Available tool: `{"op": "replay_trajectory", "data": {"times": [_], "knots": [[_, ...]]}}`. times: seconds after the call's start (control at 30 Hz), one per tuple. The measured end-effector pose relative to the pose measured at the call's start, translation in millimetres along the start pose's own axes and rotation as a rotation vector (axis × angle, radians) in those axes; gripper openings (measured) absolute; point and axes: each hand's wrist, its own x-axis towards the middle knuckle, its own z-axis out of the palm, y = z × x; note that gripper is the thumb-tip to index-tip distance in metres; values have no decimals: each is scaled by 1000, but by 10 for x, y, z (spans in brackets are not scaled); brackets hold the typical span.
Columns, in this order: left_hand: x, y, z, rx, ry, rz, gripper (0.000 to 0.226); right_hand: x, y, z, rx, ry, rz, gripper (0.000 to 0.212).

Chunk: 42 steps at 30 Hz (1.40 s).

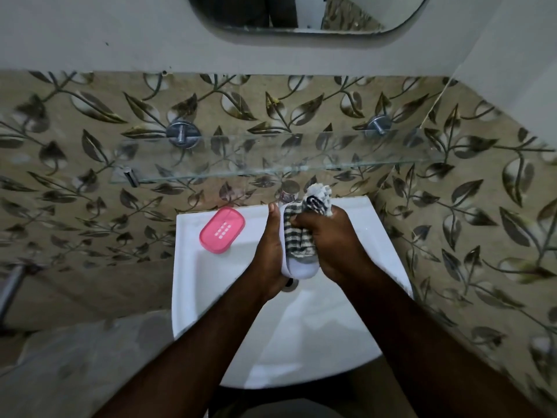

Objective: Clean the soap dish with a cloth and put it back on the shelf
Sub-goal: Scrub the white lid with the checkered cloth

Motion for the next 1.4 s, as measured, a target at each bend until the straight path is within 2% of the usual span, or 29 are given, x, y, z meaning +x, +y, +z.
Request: {"op": "replay_trajectory", "data": {"times": [0.07, 0.17, 0.27, 0.33, 0.37, 0.43, 0.5, 0.57, 0.6, 0.63, 0.7, 0.73, 0.77, 0.83, 0.9, 0.93, 0.97, 1.07, 1.13, 1.17, 1.23, 1.3, 1.33, 1.37, 1.4], "knots": [[5, 67, -47, 12, -5, 4, 68, -104, 65, 21, -149, -87, -95, 19], [-12, 125, -142, 51, 18, -9, 76, -194, 138, -47, -288, -295, -64, 12], [-16, 43, -107, 37, 18, -25, 77, -66, 106, -43, -65, -184, 39, 16], [2, -7, -92, -31, 43, -20, 71, -56, 101, 9, -56, -92, -2, 18], [2, -6, -112, -32, 46, -15, 70, -71, 119, 12, -155, -100, -89, 17], [-15, 31, -192, -4, 44, -13, 77, -133, 160, -10, -382, -231, -222, 15], [-11, 51, -266, 36, 54, -57, 83, -151, 198, -71, -548, -381, -209, 25], [8, 50, -271, 37, 56, -91, 85, -94, 188, -101, -679, -339, -228, 25], [12, 35, -247, 28, 49, -95, 85, -60, 187, -104, -657, -274, -247, 15], [10, 24, -216, 31, 39, -91, 84, -46, 177, -93, -535, -202, -207, 8], [-21, 53, -157, 30, 17, -84, 82, -100, 145, -14, -146, -164, -24, 16], [-35, 85, -144, 42, 16, -74, 81, -144, 156, 14, -36, -171, 26, 17], [-33, 128, -166, 60, 32, -56, 79, -182, 170, 36, -42, -180, 2, 14], [-30, 206, -202, 125, 79, -51, 79, -222, 206, 32, -269, -259, -156, 9], [-29, 221, -235, 184, 131, -107, 87, -212, 260, 7, -663, -350, -302, 23], [-40, 208, -243, 201, 147, -115, 88, -208, 265, 7, -782, -345, -312, 25], [-59, 200, -245, 205, 148, -106, 89, -196, 270, 11, -788, -334, -291, 26], [-85, 182, -269, 120, 109, -20, 83, -193, 187, 132, -260, -222, -14, 10], [-66, 164, -310, 56, 89, 4, 79, -191, 151, 248, 1, -148, 65, 18], [-66, 166, -328, 42, 69, 10, 77, -193, 167, 279, 55, -126, 52, 22], [-72, 214, -349, 36, 62, 29, 74, -239, 191, 305, -50, -155, -34, 20], [-108, 306, -309, 32, 74, 3, 75, -251, 208, 243, -326, -274, -189, 12], [-122, 348, -286, 41, 74, -20, 76, -240, 204, 208, -468, -316, -245, 20], [-123, 358, -271, 55, 74, -36, 77, -204, 202, 172, -551, -330, -263, 26], [-126, 346, -259, 80, 77, -39, 78, -185, 186, 154, -530, -325, -222, 22]]}}
